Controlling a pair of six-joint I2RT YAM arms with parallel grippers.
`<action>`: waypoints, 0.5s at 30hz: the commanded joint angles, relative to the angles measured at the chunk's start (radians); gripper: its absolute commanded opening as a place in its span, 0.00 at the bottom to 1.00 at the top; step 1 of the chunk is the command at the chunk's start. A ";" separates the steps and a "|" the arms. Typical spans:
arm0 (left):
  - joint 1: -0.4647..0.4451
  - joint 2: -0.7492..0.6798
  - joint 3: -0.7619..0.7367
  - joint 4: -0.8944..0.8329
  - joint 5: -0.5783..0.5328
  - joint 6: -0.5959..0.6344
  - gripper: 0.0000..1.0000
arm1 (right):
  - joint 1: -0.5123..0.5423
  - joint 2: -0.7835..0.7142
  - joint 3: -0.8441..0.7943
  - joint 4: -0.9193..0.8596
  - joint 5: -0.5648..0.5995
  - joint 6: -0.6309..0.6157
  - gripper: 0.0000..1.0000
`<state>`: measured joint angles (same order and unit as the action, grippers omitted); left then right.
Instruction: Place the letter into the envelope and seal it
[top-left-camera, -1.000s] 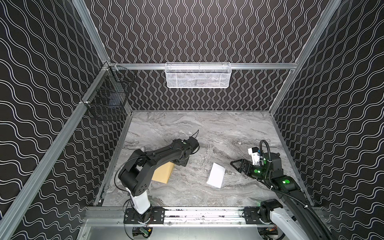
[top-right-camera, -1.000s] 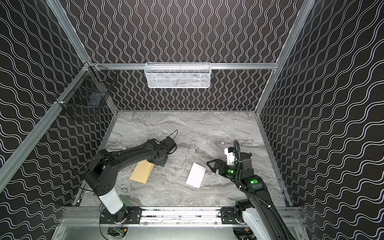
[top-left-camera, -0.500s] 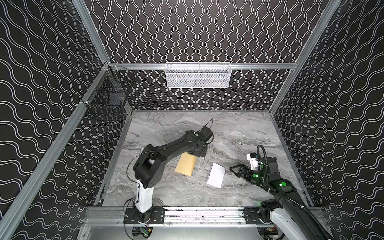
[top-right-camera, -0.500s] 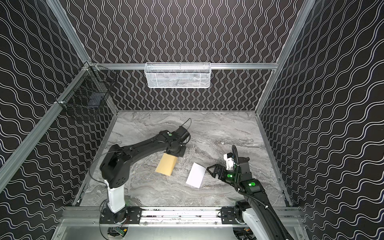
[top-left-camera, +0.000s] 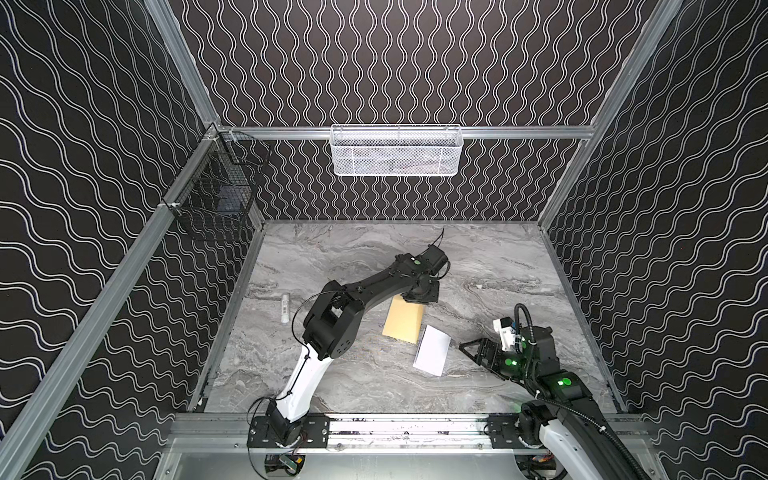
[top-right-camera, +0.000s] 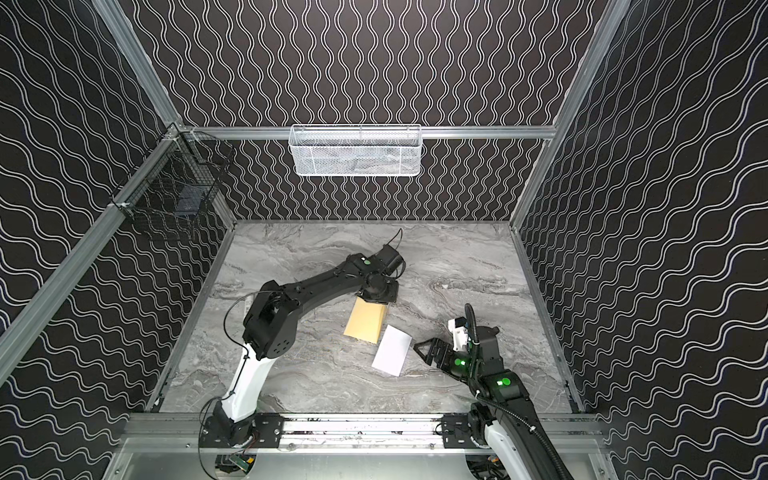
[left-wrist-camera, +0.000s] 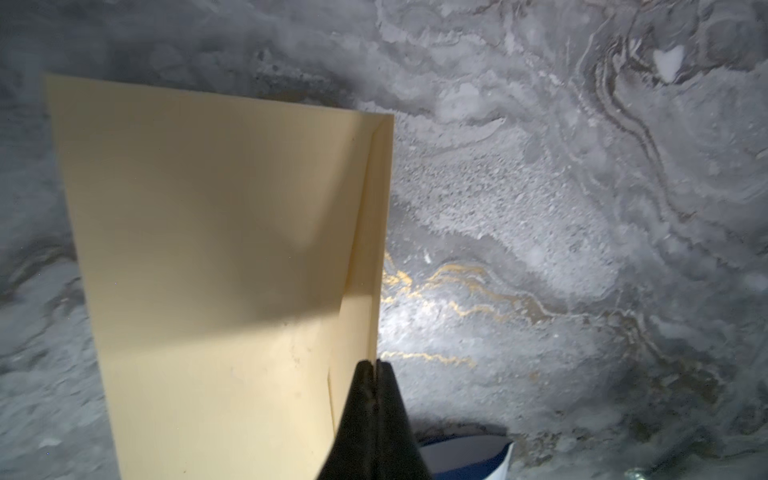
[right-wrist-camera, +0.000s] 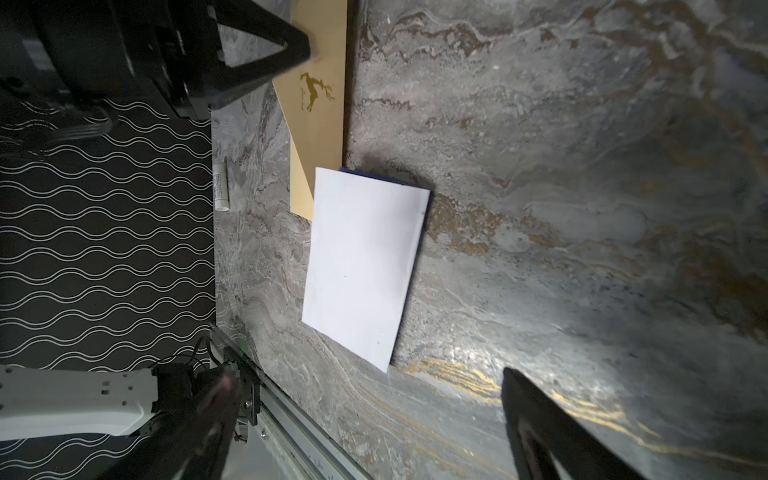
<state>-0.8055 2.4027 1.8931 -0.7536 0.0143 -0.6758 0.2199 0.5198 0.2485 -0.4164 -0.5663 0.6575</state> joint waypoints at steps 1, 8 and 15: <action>0.000 0.022 0.027 0.076 0.043 -0.090 0.00 | 0.001 -0.003 -0.014 0.002 -0.017 0.022 0.99; 0.016 0.031 0.019 0.129 0.044 -0.172 0.00 | 0.003 -0.011 -0.017 -0.001 -0.016 0.034 0.99; 0.047 0.025 0.016 0.189 0.047 -0.223 0.00 | 0.015 0.030 -0.033 0.036 -0.019 0.048 0.99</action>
<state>-0.7681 2.4325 1.8988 -0.6350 0.0551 -0.8627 0.2295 0.5449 0.2199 -0.4118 -0.5812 0.6922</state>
